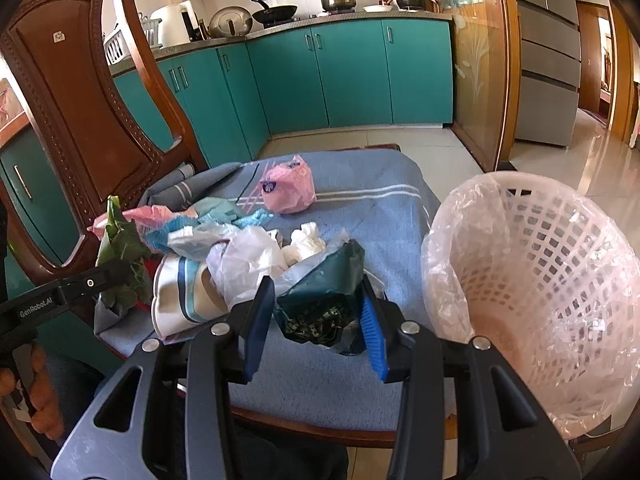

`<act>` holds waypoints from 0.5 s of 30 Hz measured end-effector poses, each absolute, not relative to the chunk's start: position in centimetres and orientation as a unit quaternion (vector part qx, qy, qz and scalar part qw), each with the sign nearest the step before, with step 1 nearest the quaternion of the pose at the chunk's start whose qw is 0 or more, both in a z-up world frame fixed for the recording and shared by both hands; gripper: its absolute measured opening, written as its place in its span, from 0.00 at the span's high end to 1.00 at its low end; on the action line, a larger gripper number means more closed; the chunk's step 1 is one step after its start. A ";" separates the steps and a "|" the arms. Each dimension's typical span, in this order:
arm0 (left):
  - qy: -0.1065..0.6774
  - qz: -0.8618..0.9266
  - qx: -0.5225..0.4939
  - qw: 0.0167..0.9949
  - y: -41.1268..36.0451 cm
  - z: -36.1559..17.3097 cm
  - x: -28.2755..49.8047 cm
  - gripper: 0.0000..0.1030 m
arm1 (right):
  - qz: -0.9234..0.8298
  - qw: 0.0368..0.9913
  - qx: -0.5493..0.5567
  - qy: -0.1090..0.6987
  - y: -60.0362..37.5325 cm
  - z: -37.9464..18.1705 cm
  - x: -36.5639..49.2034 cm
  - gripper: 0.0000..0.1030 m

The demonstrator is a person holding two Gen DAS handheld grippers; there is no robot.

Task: Collect trash
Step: 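Carry both items over the white wastebasket and open both grippers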

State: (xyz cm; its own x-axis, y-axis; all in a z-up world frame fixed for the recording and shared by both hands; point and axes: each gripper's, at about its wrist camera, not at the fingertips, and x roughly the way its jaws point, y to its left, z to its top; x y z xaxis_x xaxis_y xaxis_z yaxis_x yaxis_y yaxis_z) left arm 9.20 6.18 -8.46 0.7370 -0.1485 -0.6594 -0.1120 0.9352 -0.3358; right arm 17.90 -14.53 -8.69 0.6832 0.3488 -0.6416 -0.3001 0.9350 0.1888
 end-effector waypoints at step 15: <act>0.322 -0.083 -0.146 0.932 -0.1 -3.4 11.2 0.80 | 0.058 0.951 0.083 0.291 -27.3 -4.5 18.8 0.59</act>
State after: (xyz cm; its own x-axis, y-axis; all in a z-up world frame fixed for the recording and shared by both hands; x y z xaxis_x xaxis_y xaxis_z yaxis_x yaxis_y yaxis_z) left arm 11.24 -0.12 -3.38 0.7787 -0.2479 -0.5764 0.0599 0.9438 -0.3249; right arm 18.81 -27.25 -4.52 0.8236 0.1592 -0.5444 -0.0621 0.9793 0.1924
